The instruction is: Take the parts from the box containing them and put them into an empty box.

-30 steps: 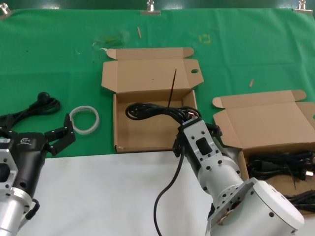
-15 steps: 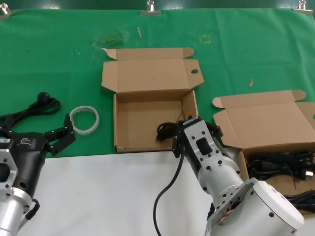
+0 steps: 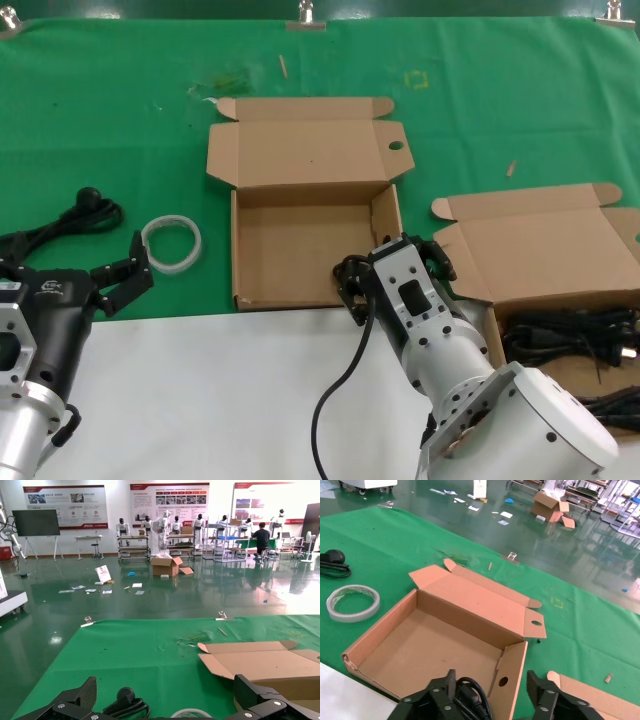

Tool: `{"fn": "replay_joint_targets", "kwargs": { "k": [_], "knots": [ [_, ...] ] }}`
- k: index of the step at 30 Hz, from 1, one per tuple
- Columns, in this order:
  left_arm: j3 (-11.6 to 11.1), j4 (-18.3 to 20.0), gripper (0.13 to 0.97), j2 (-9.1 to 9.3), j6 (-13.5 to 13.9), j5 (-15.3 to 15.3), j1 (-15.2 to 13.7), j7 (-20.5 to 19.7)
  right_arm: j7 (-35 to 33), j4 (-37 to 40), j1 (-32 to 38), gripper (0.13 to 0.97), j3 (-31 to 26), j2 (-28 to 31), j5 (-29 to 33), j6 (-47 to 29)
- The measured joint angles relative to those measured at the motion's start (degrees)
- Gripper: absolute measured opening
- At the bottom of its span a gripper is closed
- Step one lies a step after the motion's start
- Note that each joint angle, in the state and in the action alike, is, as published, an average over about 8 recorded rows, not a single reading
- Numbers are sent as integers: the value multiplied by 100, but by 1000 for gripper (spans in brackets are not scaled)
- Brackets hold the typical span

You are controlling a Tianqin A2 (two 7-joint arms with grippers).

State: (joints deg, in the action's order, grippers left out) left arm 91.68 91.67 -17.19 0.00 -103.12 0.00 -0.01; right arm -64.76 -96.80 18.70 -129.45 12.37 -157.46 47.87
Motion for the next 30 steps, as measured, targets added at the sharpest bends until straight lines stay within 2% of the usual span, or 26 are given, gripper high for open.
{"fn": "replay_joint_targets", "kwargs": {
  "k": [3,11,15,23,30],
  "knots": [
    [0,0,966,0,0,0,0,0,96,8,-28,473,56,1,81,-71],
    [0,0,966,0,0,0,0,0,639,51,-185,683,373,1,536,-472],
    [0,0,966,0,0,0,0,0,975,77,-282,683,569,1,818,-720],
    [0,0,966,0,0,0,0,0,1664,132,-483,843,973,1,1399,-1232],
    [0,0,966,0,0,-1,0,0,2273,180,-657,914,1327,1,1908,-1680]
  ]
}}
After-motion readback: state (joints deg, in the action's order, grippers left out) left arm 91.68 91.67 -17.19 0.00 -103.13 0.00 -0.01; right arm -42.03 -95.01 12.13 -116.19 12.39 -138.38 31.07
